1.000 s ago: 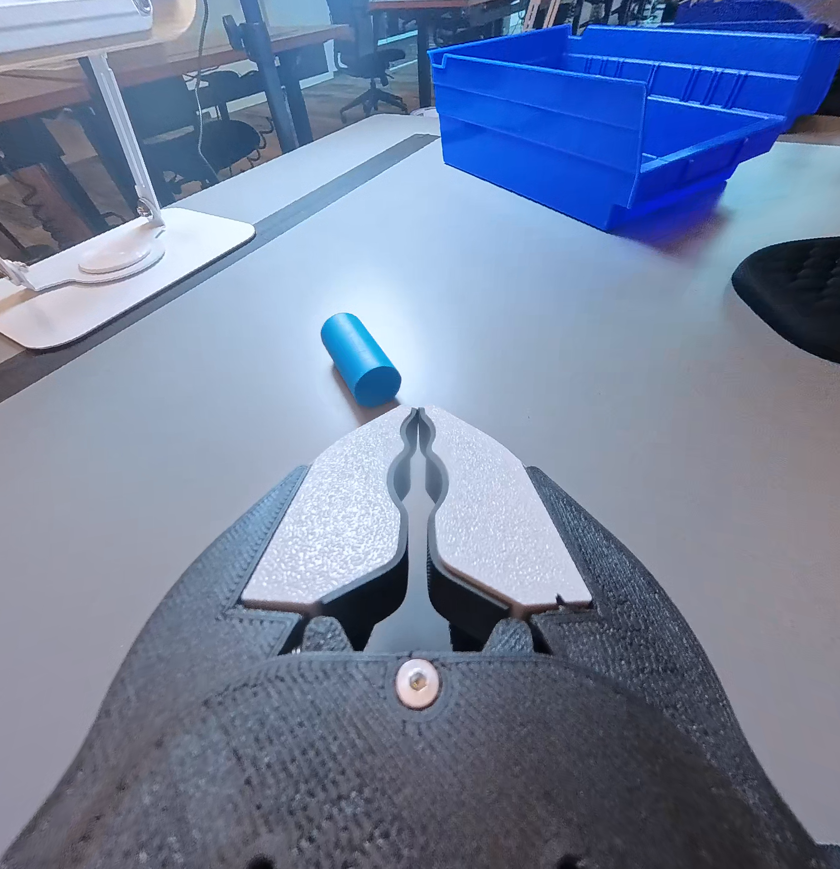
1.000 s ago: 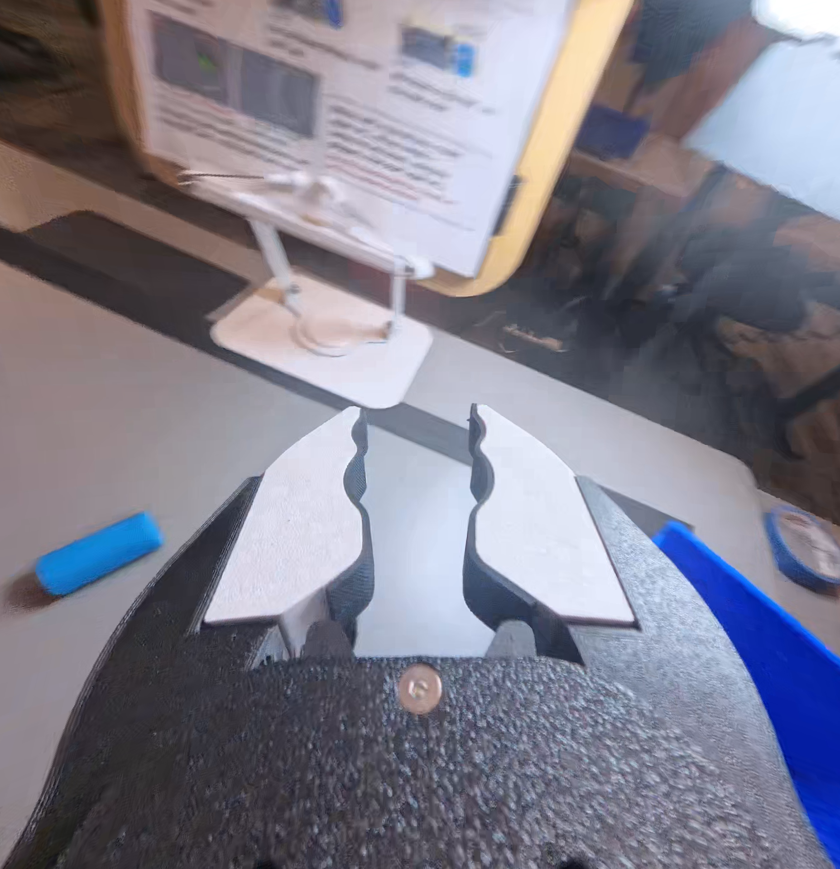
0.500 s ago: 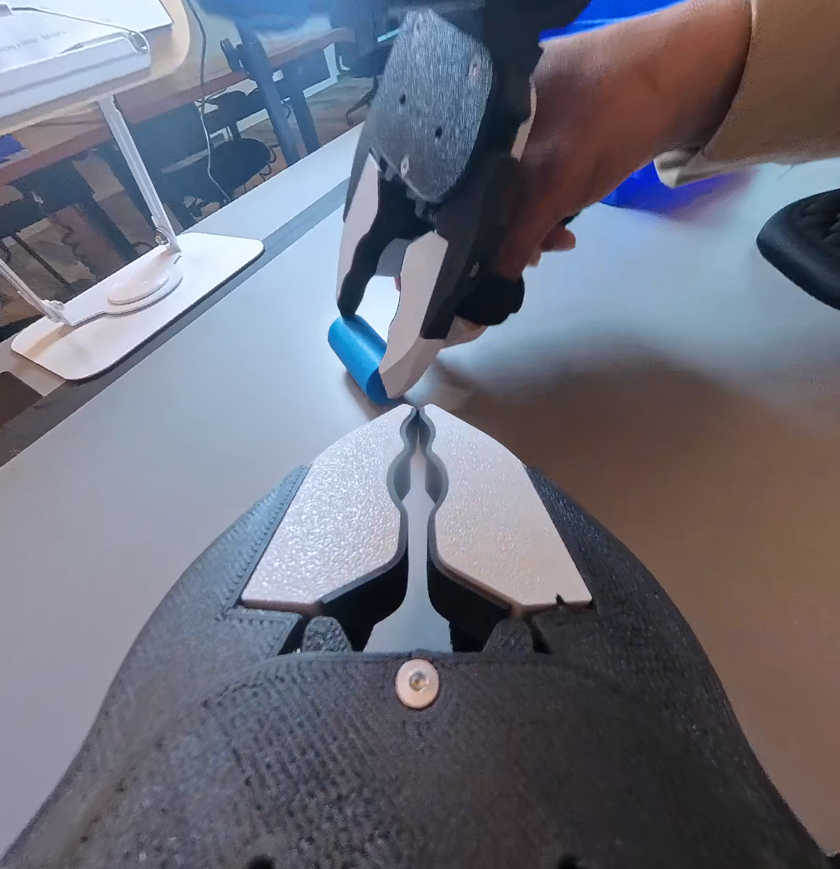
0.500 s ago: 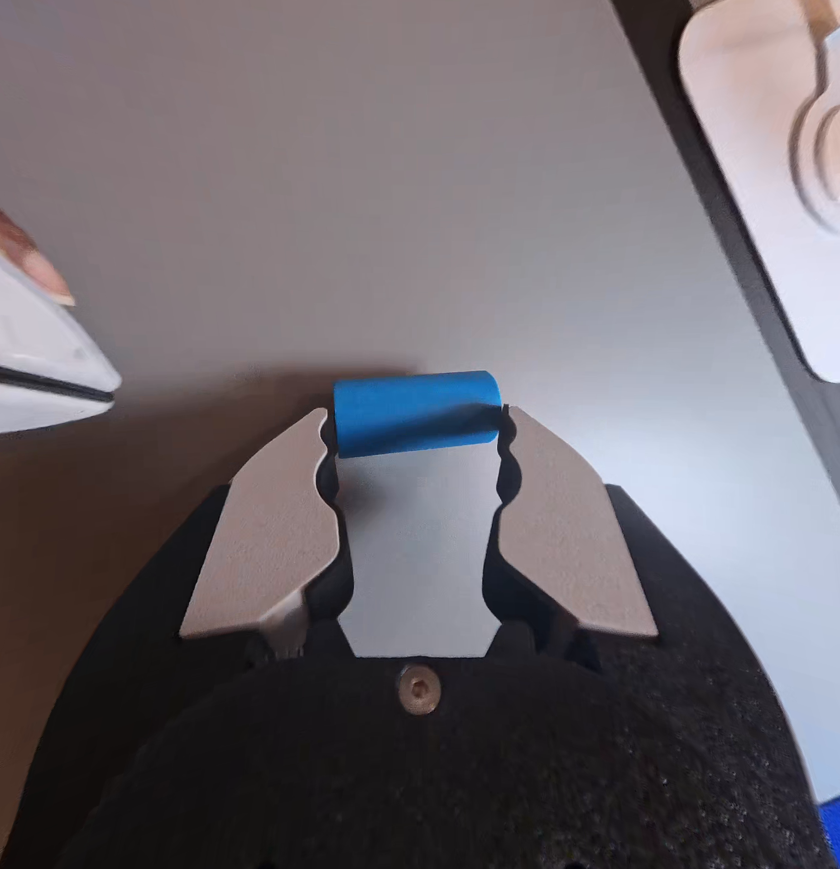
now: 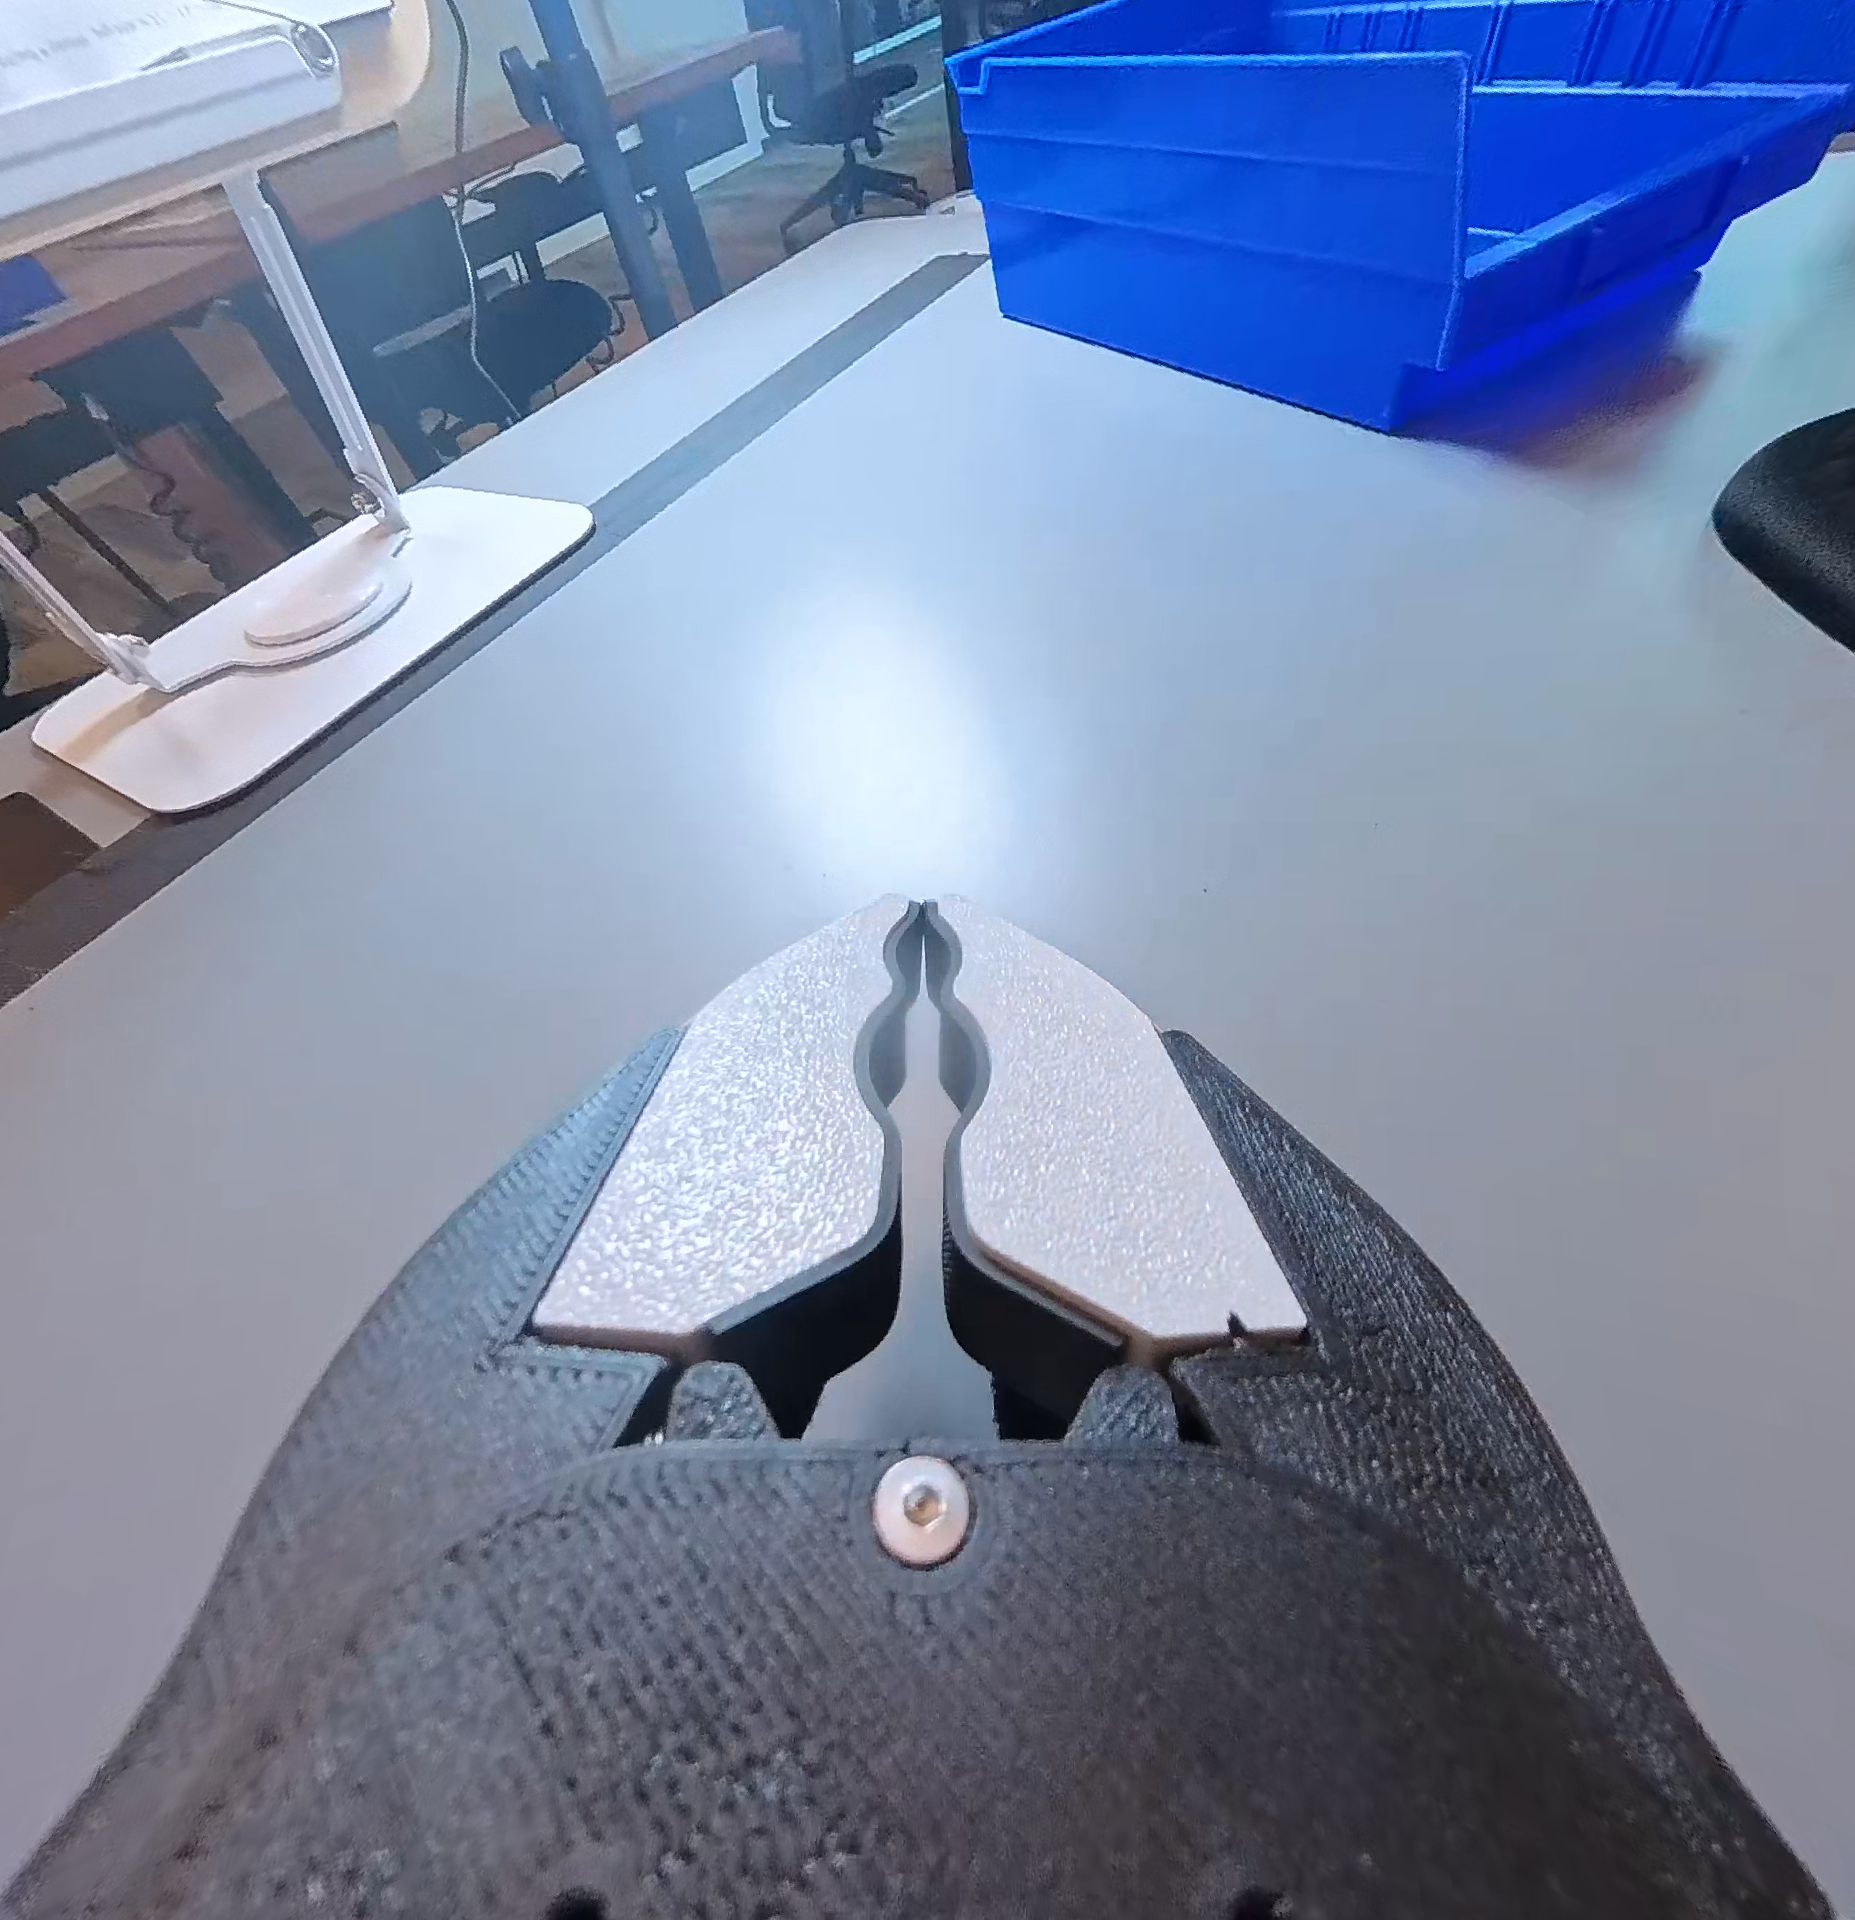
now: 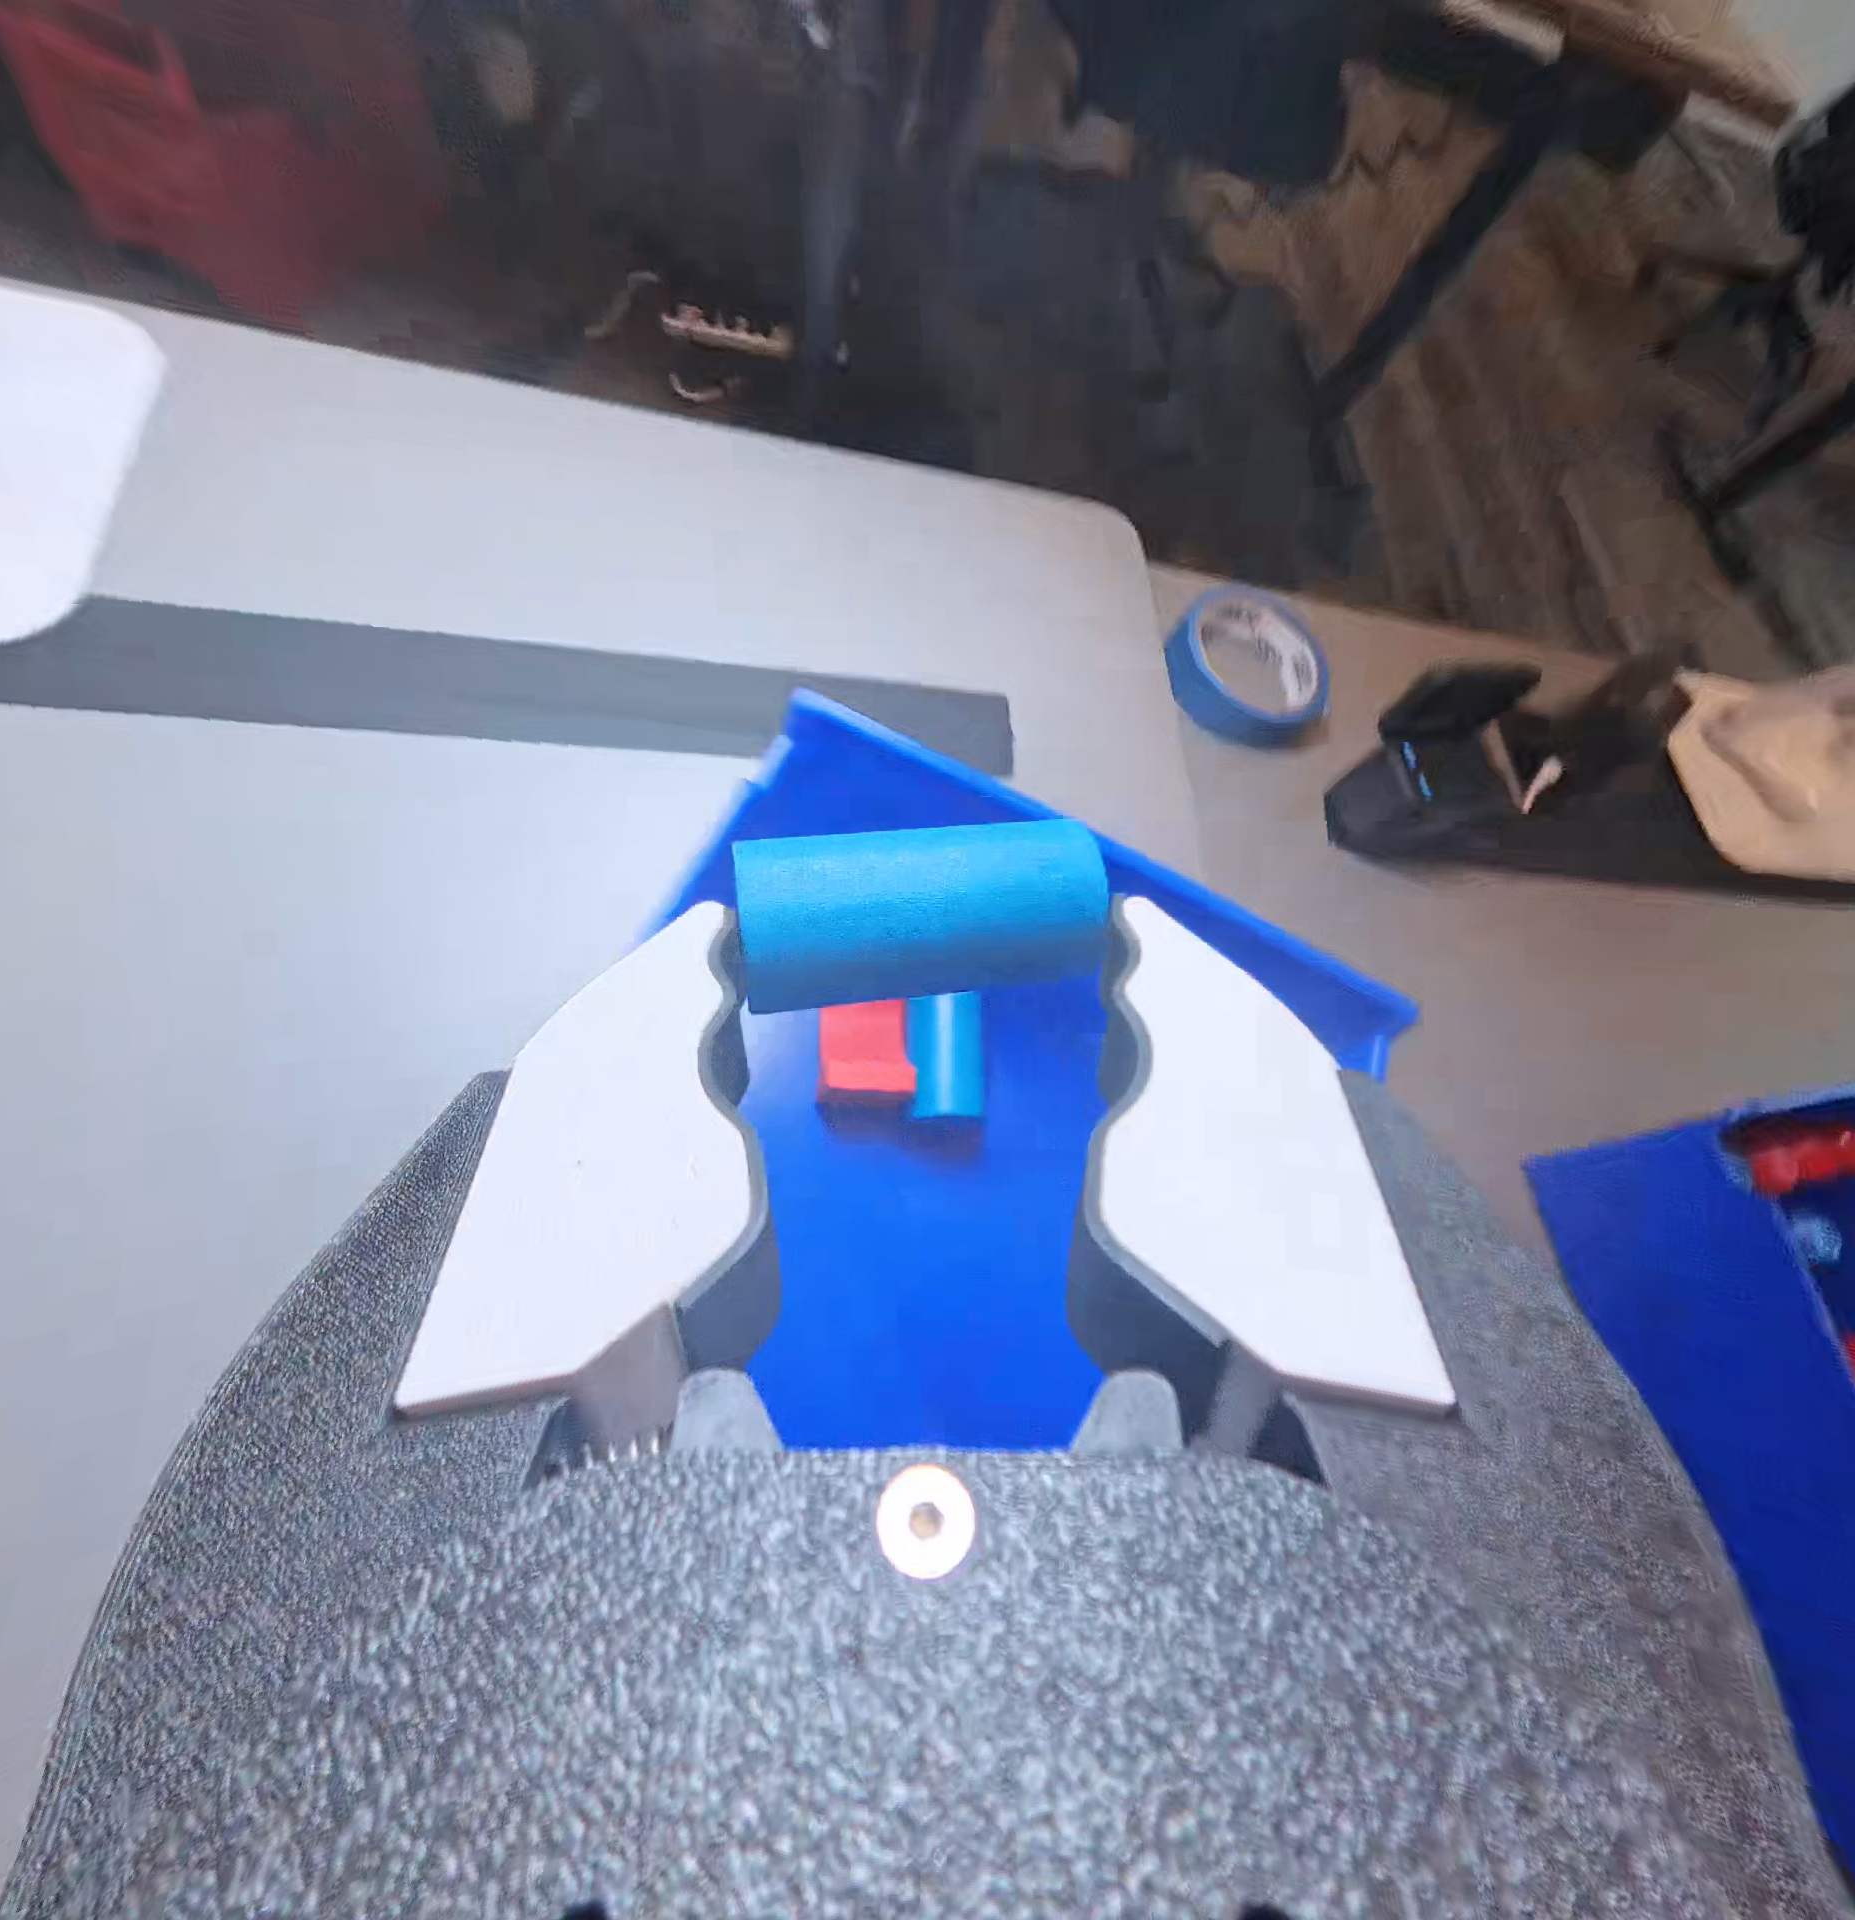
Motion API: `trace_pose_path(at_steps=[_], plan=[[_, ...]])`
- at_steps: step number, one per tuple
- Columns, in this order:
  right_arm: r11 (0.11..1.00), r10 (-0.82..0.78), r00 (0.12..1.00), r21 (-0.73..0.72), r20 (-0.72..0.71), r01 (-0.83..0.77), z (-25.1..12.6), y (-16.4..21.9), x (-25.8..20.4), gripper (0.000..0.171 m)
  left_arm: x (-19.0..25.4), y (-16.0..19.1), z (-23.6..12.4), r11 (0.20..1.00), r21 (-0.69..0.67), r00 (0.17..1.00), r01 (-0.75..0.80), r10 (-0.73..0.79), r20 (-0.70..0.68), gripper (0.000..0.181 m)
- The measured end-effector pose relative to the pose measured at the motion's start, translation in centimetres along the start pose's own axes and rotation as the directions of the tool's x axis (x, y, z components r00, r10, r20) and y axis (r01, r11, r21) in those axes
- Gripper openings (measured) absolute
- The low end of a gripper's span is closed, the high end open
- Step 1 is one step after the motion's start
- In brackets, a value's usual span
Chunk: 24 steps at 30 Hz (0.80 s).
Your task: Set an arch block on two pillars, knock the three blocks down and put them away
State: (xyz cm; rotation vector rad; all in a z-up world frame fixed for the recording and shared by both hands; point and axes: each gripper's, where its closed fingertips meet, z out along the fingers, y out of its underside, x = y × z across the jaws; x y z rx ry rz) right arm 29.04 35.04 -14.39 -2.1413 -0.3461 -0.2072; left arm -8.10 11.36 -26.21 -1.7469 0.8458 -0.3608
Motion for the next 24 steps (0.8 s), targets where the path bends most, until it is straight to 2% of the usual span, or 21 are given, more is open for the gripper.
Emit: trace_pose_path(at_steps=[5, 8, 11, 14, 18, 21, 24], plan=[[0.965, 0.196, 0.972, -0.154, -0.126, -0.214, 5.1, 8.0, 4.6, 0.067, -0.2, 0.1, 0.1, 1.0, -0.005, 1.0, 0.003, -0.003, 0.006, 0.0], [0.938, 0.25, 0.944, -0.189, -0.216, -0.291, 7.1, 10.5, 6.2, 0.067, -0.4, 0.1, -0.1, 1.0, -0.001, 1.0, 0.01, -0.01, 0.011, 0.0], [0.884, 0.374, 0.897, -0.203, -0.234, -0.422, 8.2, 11.7, 6.5, 0.066, -0.6, 0.1, -0.3, 1.0, 0.005, 1.0, 0.027, -0.027, 0.011, 0.0], [0.798, 0.559, 0.816, -0.172, -0.145, -0.577, 8.5, 10.7, 5.7, 0.07, -0.7, 0.1, -0.3, 0.999, 0.008, 0.999, 0.038, -0.038, 0.007, 0.0], [0.75, 0.656, 0.754, -0.088, -0.024, -0.656, 7.6, 8.2, 5.3, 0.068, -0.5, 0.1, -0.3, 1.0, 0.007, 1.0, 0.027, -0.027, 0.003, 0.0], [0.765, 0.628, 0.767, 0.076, 0.13, -0.639, 5.2, 4.0, 4.4, 0.065, -0.5, 0.1, -0.3, 1.0, 0.005, 1.0, 0.021, -0.021, 0.003, 0.0], [0.794, 0.476, 0.838, 0.278, 0.266, -0.54, 0.6, -0.9, 1.6, 0.059, -0.5, 0.1, -0.4, 1.0, 0.008, 1.0, 0.021, -0.021, 0.007, 0.0]])
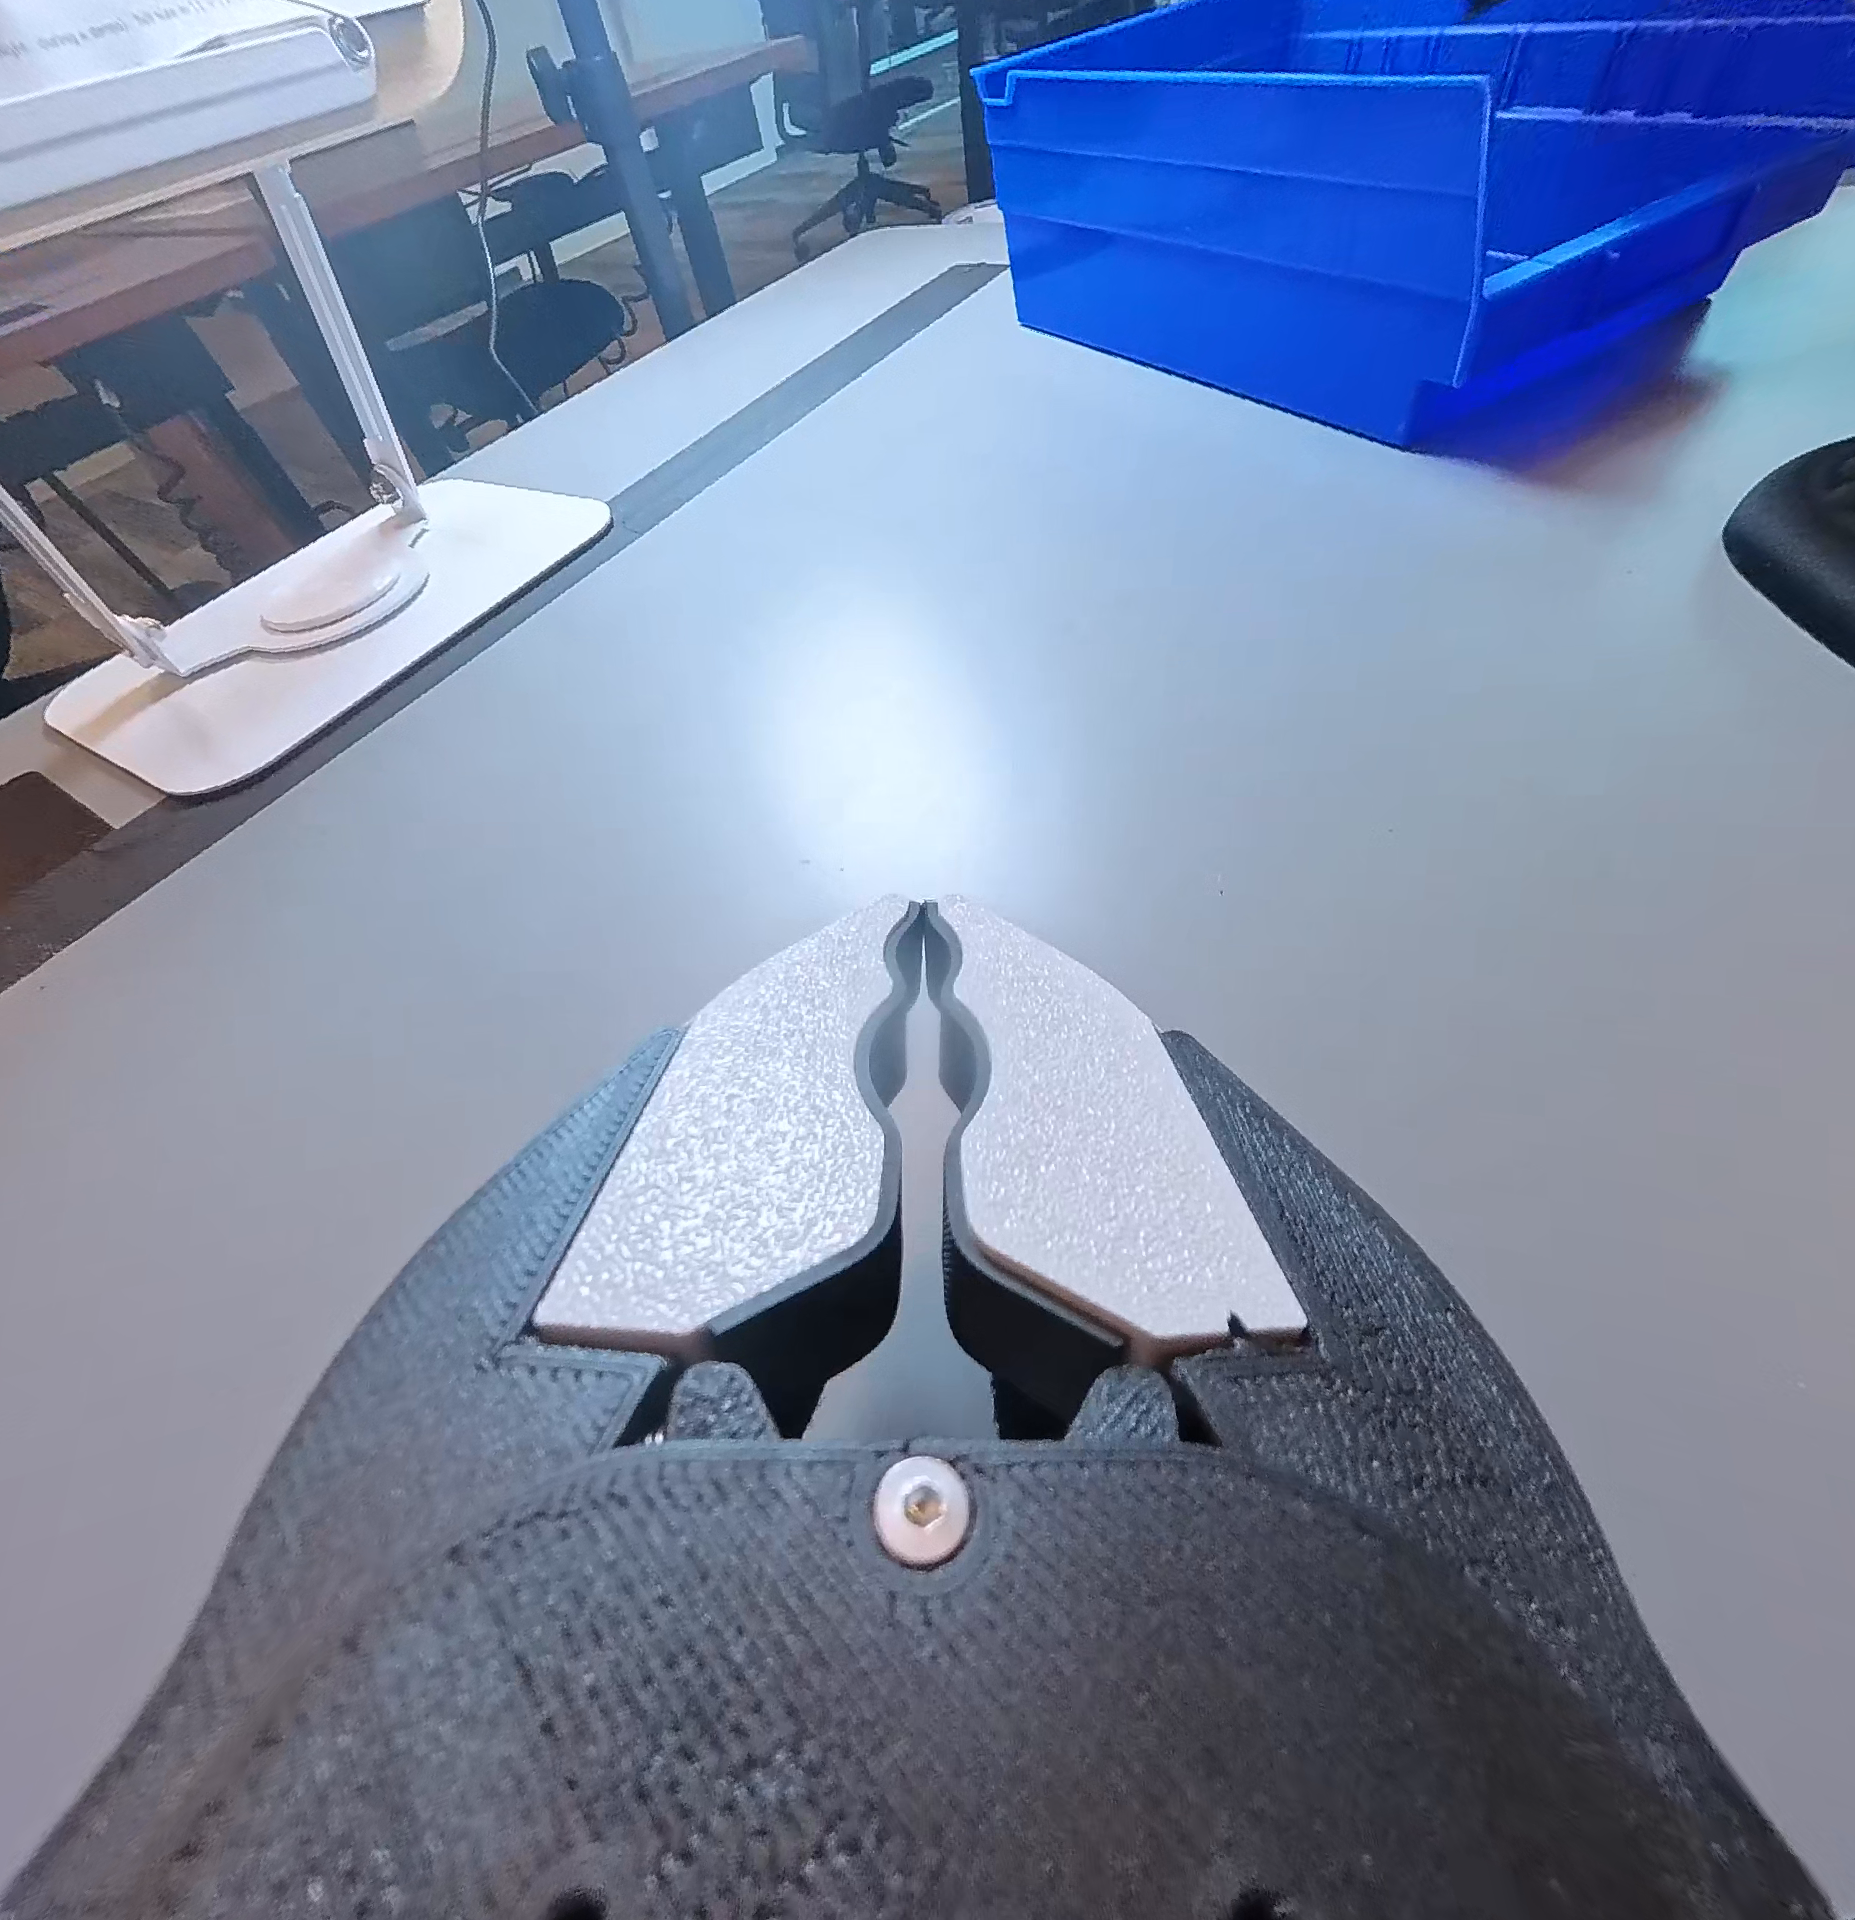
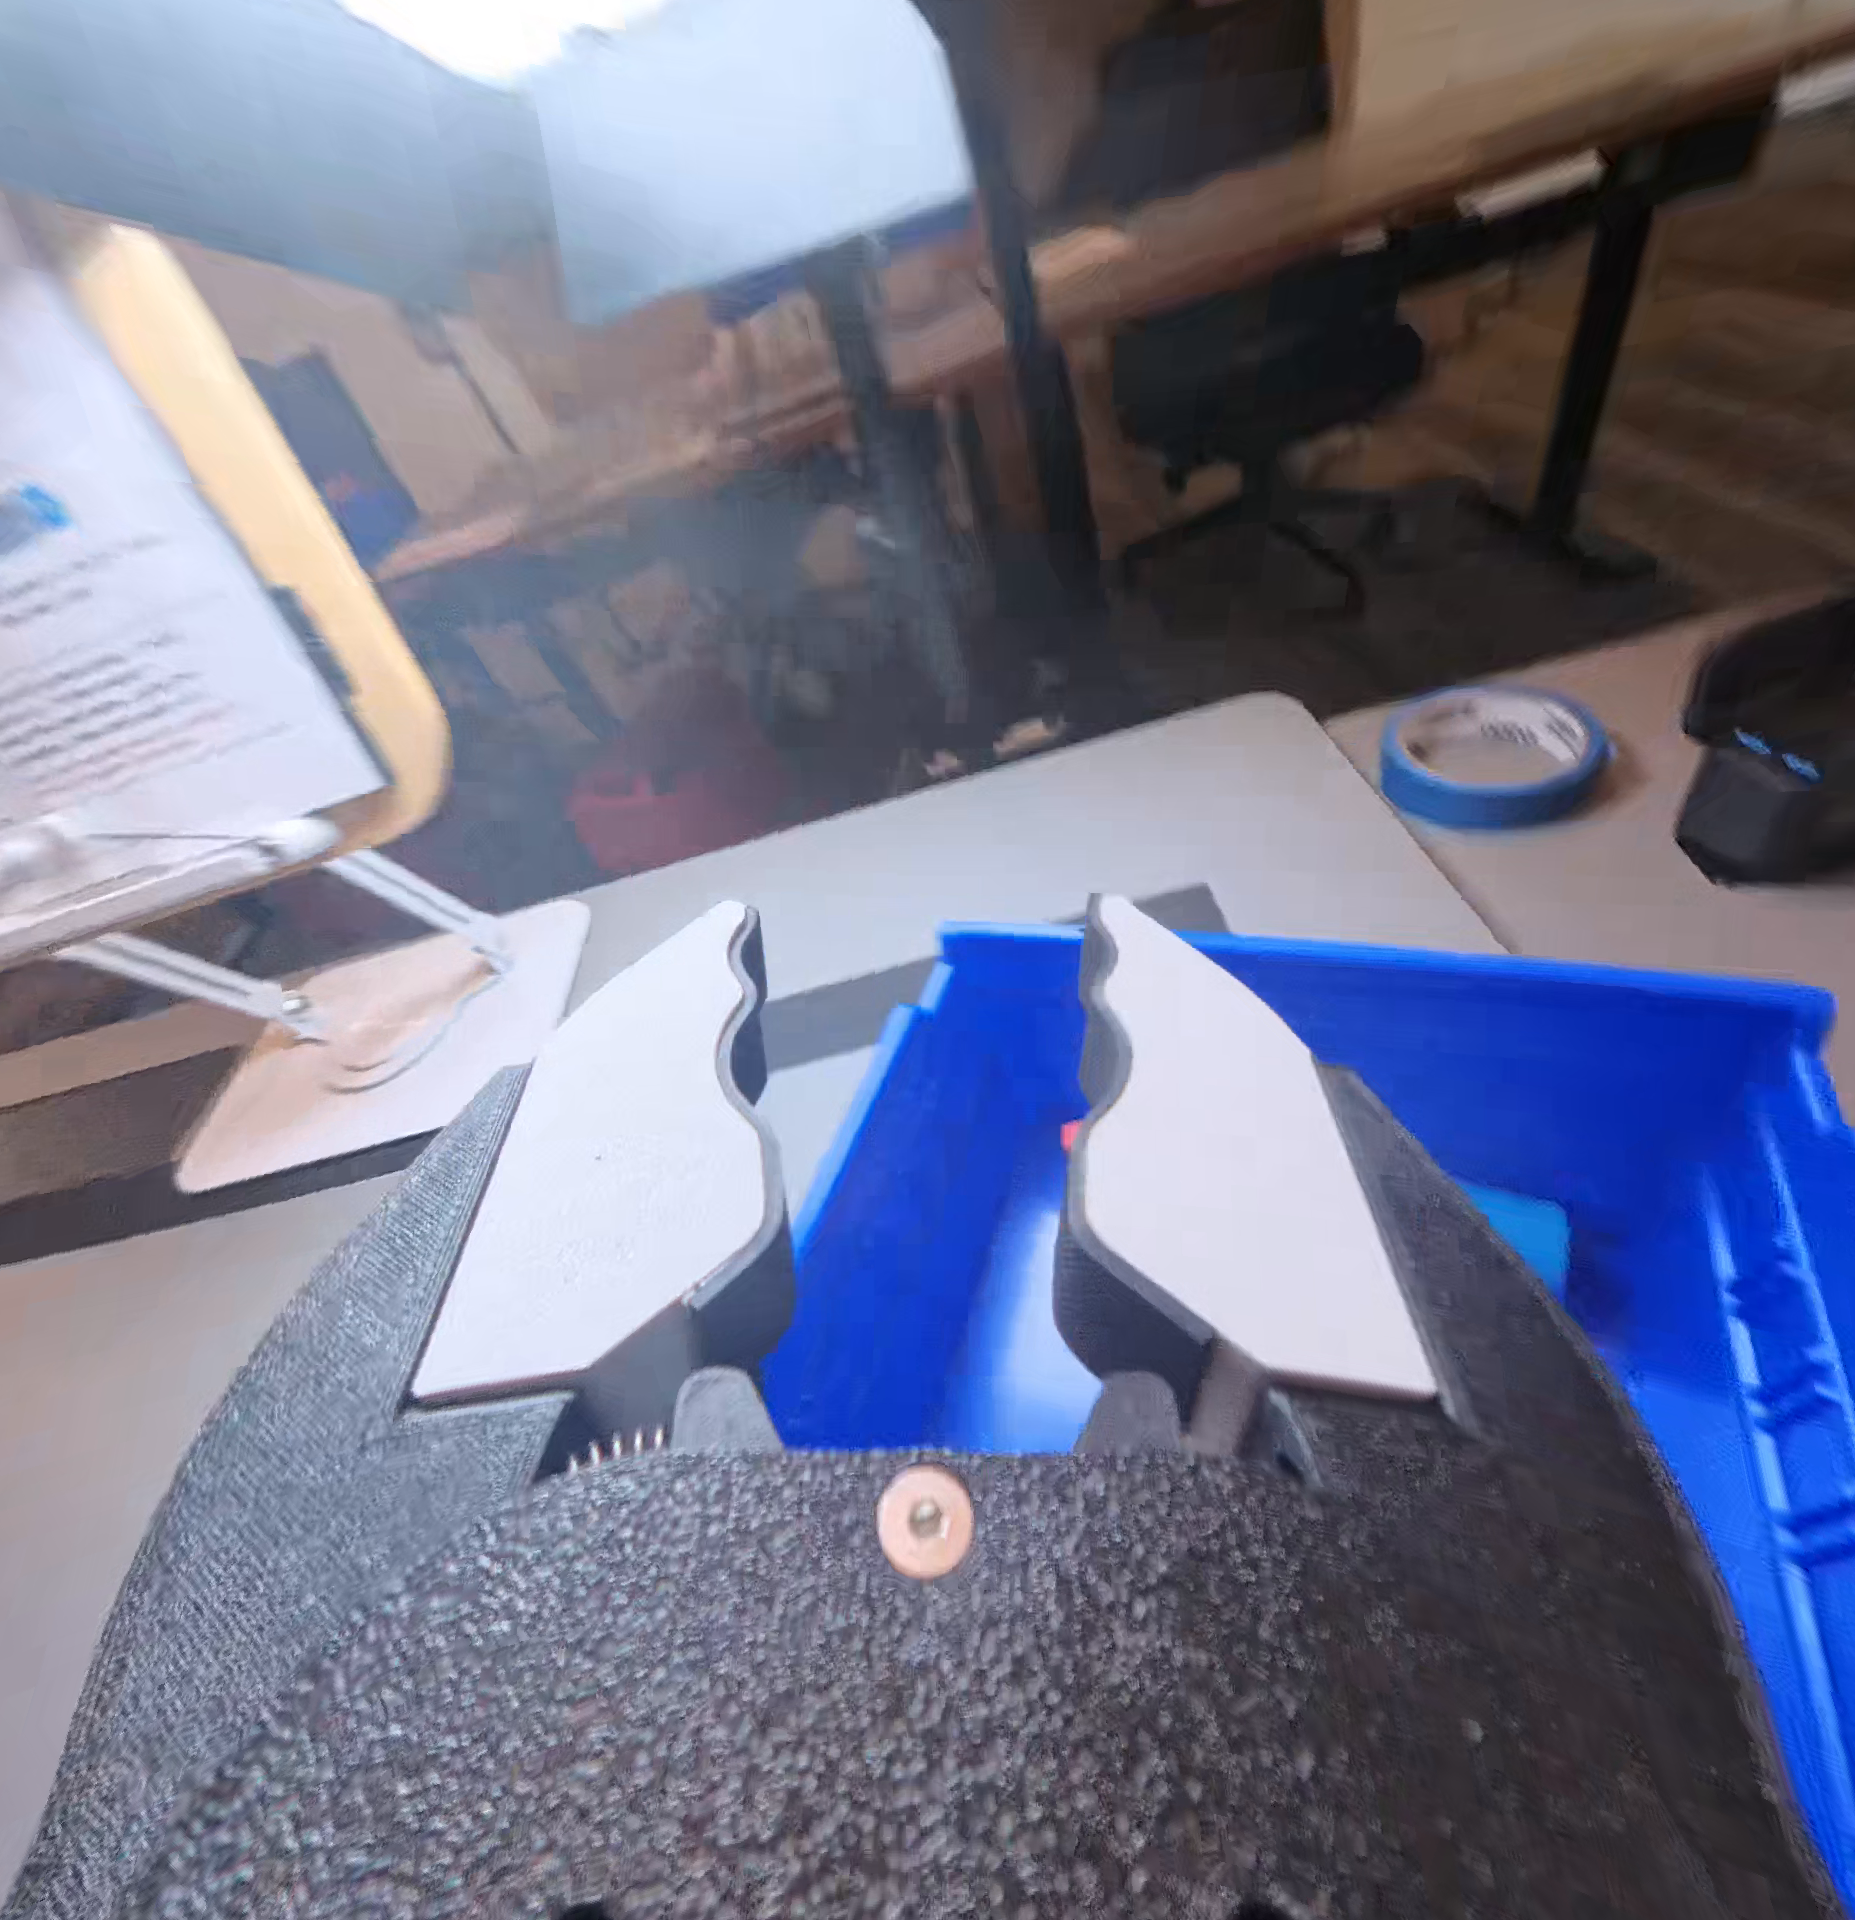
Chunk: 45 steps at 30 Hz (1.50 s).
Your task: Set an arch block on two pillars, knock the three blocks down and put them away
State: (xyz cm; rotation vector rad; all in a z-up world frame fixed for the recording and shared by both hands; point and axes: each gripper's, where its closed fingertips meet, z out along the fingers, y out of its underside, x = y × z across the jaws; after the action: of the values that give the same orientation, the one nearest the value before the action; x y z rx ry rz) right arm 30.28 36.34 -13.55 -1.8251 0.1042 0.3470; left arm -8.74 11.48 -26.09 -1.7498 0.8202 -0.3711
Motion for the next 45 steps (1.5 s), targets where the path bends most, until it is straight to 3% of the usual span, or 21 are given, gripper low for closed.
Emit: trace_pose_path(at_steps=[5, 10, 13, 19, 22, 26, 29, 33, 38, 45], plan=[[0.935, -0.295, 0.932, 0.267, 0.21, 0.235, -6.6, -2.1, -12.1, 0.05, -0.4, -0.6, -0.3, 0.999, 0.032, 0.999, -0.013, 0.012, 0.03, 0.0], [0.846, -0.475, 0.832, 0.409, 0.286, 0.342, -13.2, 2.2, -20.1, 0.019, -0.7, -2.1, -1.1, 0.994, 0.104, 0.997, -0.03, 0.023, 0.073, 0.0], [0.829, -0.517, 0.794, 0.417, 0.318, 0.373, -15.0, 5.9, -22.0, 0.0, -0.9, -3.0, -1.6, 0.989, 0.14, 0.994, -0.052, 0.038, 0.099, 0.0], [0.855, -0.511, 0.724, 0.365, 0.464, 0.369, -14.4, 12.8, -24.4, 0.0, -1.7, -6.1, -3.7, 0.963, 0.231, 0.973, -0.143, 0.094, 0.211, 0.0], [0.846, -0.533, 0.661, 0.347, 0.528, 0.405, -14.8, 15.3, -25.6, 0.0, -3.7, -9.3, -7.3, 0.935, 0.294, 0.939, -0.198, 0.095, 0.33, 0.0], [0.801, -0.596, 0.575, 0.369, 0.56, 0.472, -15.6, 17.6, -26.8, 0.0, -8.9, -12.4, -14.8, 0.891, 0.423, 0.884, -0.166, -0.055, 0.464, 0.0], [0.757, -0.651, 0.529, 0.416, 0.544, 0.504, -16.2, 17.7, -27.4, 0.0, -13.4, -10.5, -19.4, 0.95, 0.29, 0.834, -0.116, -0.065, 0.548, 0.0], [0.653, -0.755, 0.45, 0.483, 0.477, 0.583, -16.7, 18.2, -27.7, 0.0, -18.1, -3.2, -23.7, 0.995, -0.041, 0.828, 0.088, -0.05, 0.558, 0.014], [0.599, -0.798, 0.397, 0.528, 0.453, 0.602, -17.5, 18.5, -28.8, 0.0, -18.2, 7.6, -23.3, 0.835, -0.483, 0.922, 0.263, -0.07, 0.381, 0.045], [0.686, -0.717, 0.441, 0.432, 0.54, 0.586, -16.5, 19.8, -28.1, 0.0, -17.4, 14.6, -23.2, 0.605, -0.764, 0.964, 0.226, -0.026, 0.264, 0.034]])
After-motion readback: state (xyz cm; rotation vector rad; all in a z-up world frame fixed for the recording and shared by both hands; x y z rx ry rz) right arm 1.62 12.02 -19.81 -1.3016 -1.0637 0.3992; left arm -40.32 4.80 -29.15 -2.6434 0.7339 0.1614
